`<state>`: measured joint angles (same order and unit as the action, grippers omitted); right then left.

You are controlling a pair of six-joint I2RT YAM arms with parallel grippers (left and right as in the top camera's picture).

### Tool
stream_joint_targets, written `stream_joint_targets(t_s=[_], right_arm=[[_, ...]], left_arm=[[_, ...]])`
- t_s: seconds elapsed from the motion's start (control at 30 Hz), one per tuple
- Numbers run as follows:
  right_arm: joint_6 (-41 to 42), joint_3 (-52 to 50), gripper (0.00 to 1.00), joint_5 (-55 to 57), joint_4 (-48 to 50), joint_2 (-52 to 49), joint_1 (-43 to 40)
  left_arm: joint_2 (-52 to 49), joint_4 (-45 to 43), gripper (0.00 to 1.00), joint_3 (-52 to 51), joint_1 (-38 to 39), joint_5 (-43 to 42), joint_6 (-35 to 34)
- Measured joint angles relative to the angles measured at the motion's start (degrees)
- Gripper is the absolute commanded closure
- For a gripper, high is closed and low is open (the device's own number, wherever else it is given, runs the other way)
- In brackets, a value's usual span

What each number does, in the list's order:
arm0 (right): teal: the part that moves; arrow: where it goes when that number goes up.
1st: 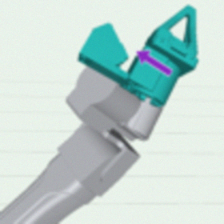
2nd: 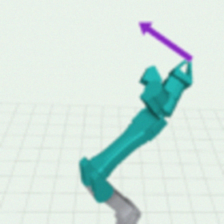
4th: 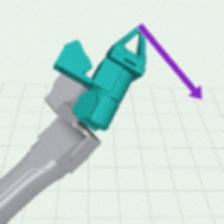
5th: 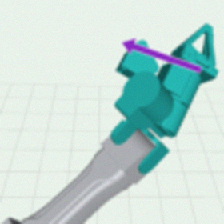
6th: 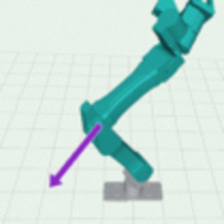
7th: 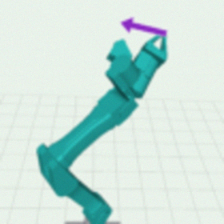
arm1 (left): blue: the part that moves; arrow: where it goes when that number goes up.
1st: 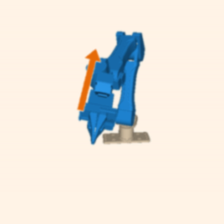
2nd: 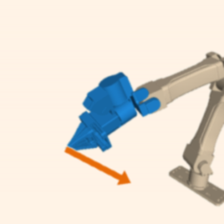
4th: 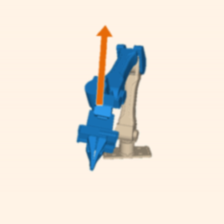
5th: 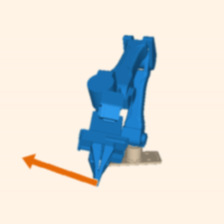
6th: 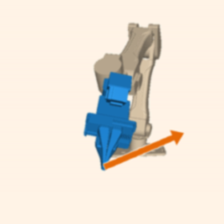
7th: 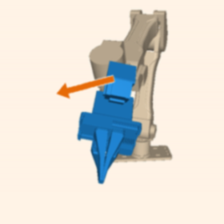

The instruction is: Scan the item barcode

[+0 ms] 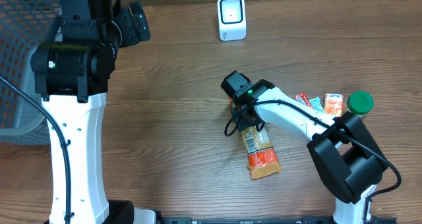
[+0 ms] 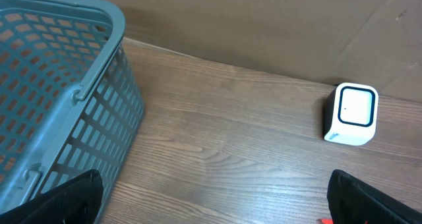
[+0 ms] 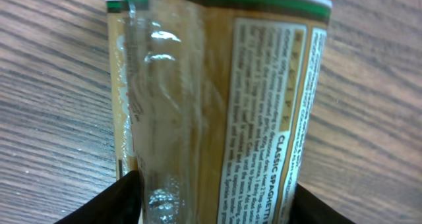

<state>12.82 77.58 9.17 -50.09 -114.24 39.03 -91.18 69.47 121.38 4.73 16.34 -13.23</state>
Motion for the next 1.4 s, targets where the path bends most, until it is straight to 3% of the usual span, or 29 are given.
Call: stream_joint_targets(t_s=[0.23,0.37,0.5,0.7,0.9,1.03,1.1,1.27,1.4], right_arm=[[-1.1,0.0,0.30,-2.2,1.1,0.0,0.0],[-0.3,0.0,0.23,-3.2,1.3,0.0,-0.1],[0.5,0.0,0.39,-3.8,1.4,-0.1,-0.1],[0.7,0.0,0.39,-4.3,2.1,-0.1,-0.1],[0.7,0.0,0.47,-4.5,2.8,0.0,-0.1],[0.6,0.0,0.62,-4.5,2.9,0.0,-0.1],[0.6,0.1,0.76,-4.6,3.0,0.0,-0.1],[0.7,0.3,0.77,-4.7,3.5,0.3,-0.1],[0.7,0.3,0.83,-4.7,3.6,0.3,-0.1]], left_arm=[[0.0,0.0,0.00,0.0,0.0,0.0,0.0],[0.0,0.0,0.00,0.0,0.0,0.0,0.0],[0.0,0.0,0.00,0.0,0.0,0.0,0.0],[0.0,0.0,0.00,0.0,0.0,0.0,0.0],[0.0,0.0,0.00,0.0,0.0,0.0,0.0],[0.0,0.0,0.00,0.0,0.0,0.0,0.0],[0.0,0.0,0.00,0.0,0.0,0.0,0.0],[0.0,0.0,0.00,0.0,0.0,0.0,0.0],[0.0,0.0,0.00,0.0,0.0,0.0,0.0]])
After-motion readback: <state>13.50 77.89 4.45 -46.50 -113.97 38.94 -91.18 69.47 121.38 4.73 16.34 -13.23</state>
